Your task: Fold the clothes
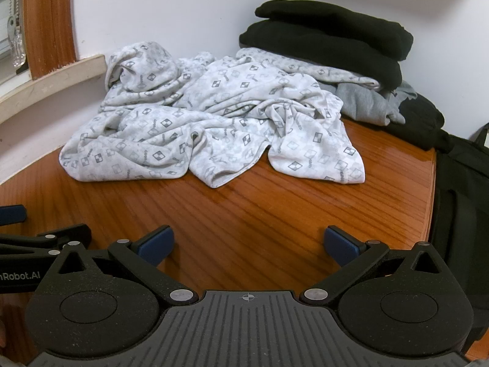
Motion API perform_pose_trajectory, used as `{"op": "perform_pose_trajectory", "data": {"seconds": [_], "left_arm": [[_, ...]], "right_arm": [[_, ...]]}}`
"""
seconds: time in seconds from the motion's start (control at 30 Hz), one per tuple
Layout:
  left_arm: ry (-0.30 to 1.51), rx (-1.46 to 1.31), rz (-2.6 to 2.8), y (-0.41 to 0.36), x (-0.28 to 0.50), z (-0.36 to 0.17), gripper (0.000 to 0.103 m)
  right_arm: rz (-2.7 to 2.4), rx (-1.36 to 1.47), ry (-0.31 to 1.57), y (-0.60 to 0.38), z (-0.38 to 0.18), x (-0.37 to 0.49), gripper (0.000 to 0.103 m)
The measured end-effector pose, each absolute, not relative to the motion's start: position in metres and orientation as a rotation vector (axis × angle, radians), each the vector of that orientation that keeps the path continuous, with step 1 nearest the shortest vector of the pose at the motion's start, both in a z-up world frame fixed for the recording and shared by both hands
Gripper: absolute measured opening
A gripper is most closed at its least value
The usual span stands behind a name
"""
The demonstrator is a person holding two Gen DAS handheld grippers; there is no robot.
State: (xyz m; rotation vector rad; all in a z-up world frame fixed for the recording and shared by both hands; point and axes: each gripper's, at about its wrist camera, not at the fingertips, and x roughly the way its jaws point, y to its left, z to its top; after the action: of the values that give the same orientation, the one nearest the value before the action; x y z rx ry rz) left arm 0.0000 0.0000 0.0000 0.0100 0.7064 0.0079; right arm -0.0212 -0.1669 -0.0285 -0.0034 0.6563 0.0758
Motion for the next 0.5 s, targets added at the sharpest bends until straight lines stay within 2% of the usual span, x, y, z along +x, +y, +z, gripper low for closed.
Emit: {"op": "perform_pose_trajectory", "data": {"seconds": [0.5], "left_arm": [[0.706,0.01,0.008,0.0001,0.0001,-0.0002,0.103]], "right_arm": [[0.077,-0.005,0.656,-0.1673,-0.0277,-0.022,0.103]]}}
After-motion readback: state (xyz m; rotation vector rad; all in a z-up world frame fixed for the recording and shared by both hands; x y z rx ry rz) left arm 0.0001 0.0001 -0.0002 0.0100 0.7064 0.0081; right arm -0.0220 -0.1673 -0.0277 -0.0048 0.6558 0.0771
